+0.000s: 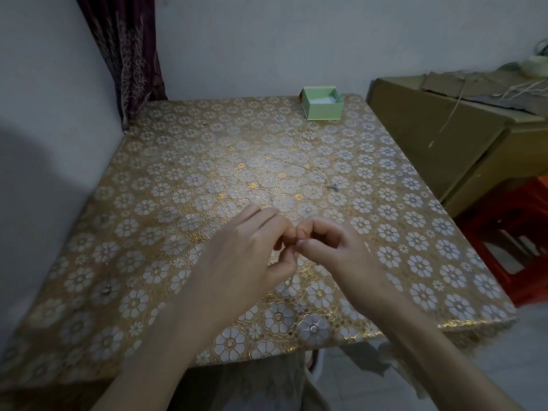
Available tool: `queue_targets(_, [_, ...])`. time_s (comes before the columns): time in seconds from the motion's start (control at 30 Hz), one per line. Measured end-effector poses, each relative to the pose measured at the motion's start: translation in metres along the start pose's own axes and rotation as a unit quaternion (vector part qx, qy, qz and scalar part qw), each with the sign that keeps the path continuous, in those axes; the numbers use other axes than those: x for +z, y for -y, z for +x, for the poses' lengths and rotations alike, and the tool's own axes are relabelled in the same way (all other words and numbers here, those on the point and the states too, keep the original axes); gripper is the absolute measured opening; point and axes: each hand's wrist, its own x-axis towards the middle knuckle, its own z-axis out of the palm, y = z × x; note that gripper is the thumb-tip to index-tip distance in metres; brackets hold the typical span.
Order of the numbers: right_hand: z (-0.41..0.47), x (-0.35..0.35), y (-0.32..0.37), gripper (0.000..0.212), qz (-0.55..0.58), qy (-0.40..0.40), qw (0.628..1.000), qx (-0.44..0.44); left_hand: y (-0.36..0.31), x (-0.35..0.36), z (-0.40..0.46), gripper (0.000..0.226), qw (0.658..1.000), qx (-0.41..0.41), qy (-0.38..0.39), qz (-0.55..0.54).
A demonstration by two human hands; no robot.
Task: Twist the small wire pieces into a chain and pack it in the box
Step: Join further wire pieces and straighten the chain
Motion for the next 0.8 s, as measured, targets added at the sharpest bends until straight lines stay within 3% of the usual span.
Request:
queue_targets(0.17, [0.0, 0.001, -0.008, 0.005, 0.134, 0.006, 0.989, 0.061, -0.002, 0.002, 0.003, 0.015, 0.999, 0.018, 0.007, 0.038])
queue_targets(0.23, [-0.001, 0.0, -0.008, 0.005, 0.137, 0.025, 0.988, 0.065, -0.002, 0.001, 0.002, 0.012, 0.997, -0.038, 0.023, -0.063])
queue_targets(0.33, [-0.003, -0.001, -0.005, 0.005, 0.075, 0.037, 0.995, 0.053, -0.001, -0.001, 0.0, 0.012, 0.951, -0.163, 0.06, -0.254])
queue_targets(0.4, [-0.003, -0.002, -0.002, 0.009, 0.043, 0.035, 0.998, 0.043, 0.002, -0.001, -0.001, 0.015, 0.935, -0.187, 0.066, -0.294])
queue_targets(0.67, [0.003, -0.003, 0.001, 0.014, -0.004, -0.006, 0.999, 0.047, 0.012, 0.003, 0.001, 0.01, 0.952, -0.149, 0.06, -0.26])
queue_targets(0.8, [0.007, -0.003, -0.007, 0.007, 0.051, -0.02, 0.997, 0.063, 0.015, 0.009, 0.002, 0.01, 0.966, -0.116, 0.047, -0.224])
